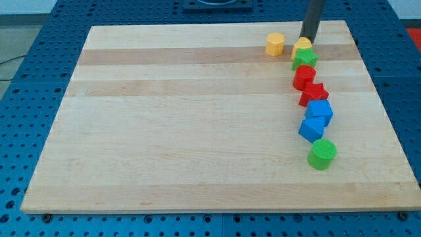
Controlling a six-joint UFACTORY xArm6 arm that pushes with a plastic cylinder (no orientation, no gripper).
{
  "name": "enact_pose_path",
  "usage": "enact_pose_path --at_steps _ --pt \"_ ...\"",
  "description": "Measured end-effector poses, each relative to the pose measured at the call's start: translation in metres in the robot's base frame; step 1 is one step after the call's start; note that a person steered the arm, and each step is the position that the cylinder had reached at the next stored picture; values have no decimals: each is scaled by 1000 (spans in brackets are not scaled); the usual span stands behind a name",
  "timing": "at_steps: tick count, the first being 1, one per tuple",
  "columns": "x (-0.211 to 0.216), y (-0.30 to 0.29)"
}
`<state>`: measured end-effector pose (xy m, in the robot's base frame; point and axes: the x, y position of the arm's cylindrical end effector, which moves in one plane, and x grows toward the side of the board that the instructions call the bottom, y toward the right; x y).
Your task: Place yellow hexagon above the red circle
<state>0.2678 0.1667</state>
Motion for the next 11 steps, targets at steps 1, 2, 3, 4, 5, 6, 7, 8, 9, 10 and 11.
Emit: enact_pose_path --at_steps 1,2,3,4,5,6,7,8,9,10,11 --pt "2 -81" --pt "-2 -126" --pt "-3 -167" --pt "-4 -248" --pt "-18 -121" --pt "5 -20" --pt "32 -9" --pt "32 -51" --pt "47 -103" --pt "43 -27" --pt "61 -15"
